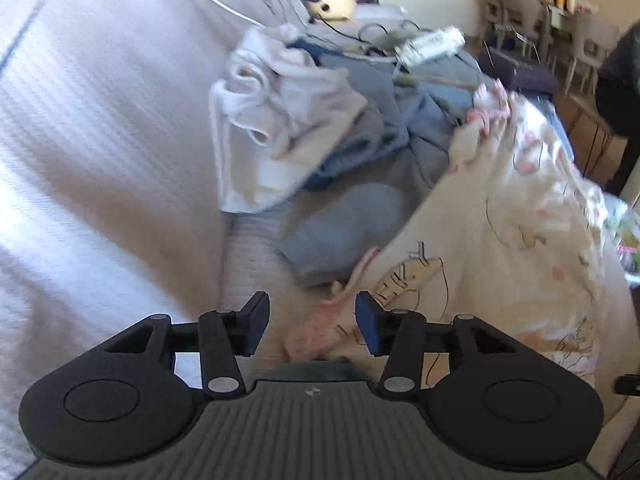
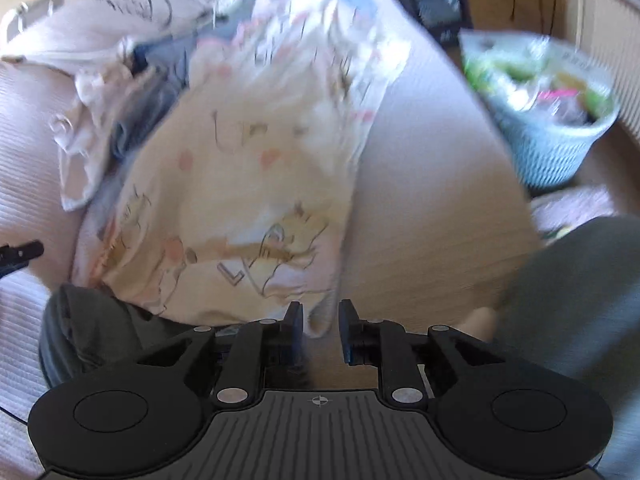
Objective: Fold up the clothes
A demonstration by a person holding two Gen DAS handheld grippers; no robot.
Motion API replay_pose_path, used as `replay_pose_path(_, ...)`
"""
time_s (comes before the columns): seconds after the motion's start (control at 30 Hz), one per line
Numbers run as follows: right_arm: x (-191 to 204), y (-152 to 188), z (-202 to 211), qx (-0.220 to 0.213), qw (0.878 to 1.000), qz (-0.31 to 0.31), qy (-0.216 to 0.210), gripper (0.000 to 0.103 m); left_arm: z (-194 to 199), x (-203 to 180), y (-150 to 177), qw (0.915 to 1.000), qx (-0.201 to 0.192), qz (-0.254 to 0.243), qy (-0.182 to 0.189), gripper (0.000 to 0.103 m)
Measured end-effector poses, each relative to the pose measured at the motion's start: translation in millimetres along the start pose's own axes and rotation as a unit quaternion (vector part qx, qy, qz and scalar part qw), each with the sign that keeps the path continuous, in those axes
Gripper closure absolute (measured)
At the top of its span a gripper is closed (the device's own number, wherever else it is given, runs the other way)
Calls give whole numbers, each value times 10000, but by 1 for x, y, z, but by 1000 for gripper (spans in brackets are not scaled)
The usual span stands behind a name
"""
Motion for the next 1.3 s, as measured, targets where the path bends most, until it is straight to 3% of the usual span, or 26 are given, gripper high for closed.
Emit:
replay_pose_path(0.1,6,3,-23,201,9996,-76,199,82,-9,-8,-2,10000,10,-71,18,58)
replay_pose_path(0.17,7,5,-32,234,9991,-124,322,71,-12,-9,-1,10000,26,-30,87,58)
replay_pose_path(0.33,12,7,-47,223,9989,-135,382,70,-20,-11,-3,9998,16,28,197,58)
replay_pose_path(0.4,14,7,-49,166,9989,-70,423,73,-22,-13,-5,9997,-22,25,259,58)
replay_pose_path(0.47,14,9,-44,94,9989,-45,462,95,-22,-15,-6,9995,-76,16,322,58)
replay_pose_path(0.6,8,12,-20,-76,9983,-21,584,97,-21,-17,-12,9989,-205,-68,411,58)
replay_pose_path(0.83,-17,19,34,4,9921,-221,1237,98,-28,-22,-23,9981,-297,-339,412,58)
replay_pose_path(1.0,-22,22,25,101,9887,-281,1471,97,-37,-30,-25,9974,-226,-391,559,58)
replay_pose_path(1.07,-15,20,22,103,9878,-54,1554,92,-37,-29,-31,9971,-292,-369,604,58)
replay_pose_path(1.17,-4,8,36,-76,9915,119,1295,89,-34,-26,-47,9964,-472,-362,601,58)
replay_pose_path(1.2,1,2,41,-107,9922,242,1217,84,-34,-25,-55,9961,-541,-361,597,58)
replay_pose_path(1.27,7,-13,53,-332,9904,564,1217,65,-35,-26,-73,9950,-677,-412,614,58)
replay_pose_path(1.3,9,-23,58,-525,9894,689,1167,63,-37,-28,-83,9940,-760,-459,638,58)
Point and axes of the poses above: each gripper's, at about its wrist camera, not at the fingertips, and z roughly against the way its jaws point, x to its left, y to its underside, the point moved 3 cm from there along -z, roughly the way its jaws point, and after that the axes turned 15 degrees about -z, right-handed, at the moved point
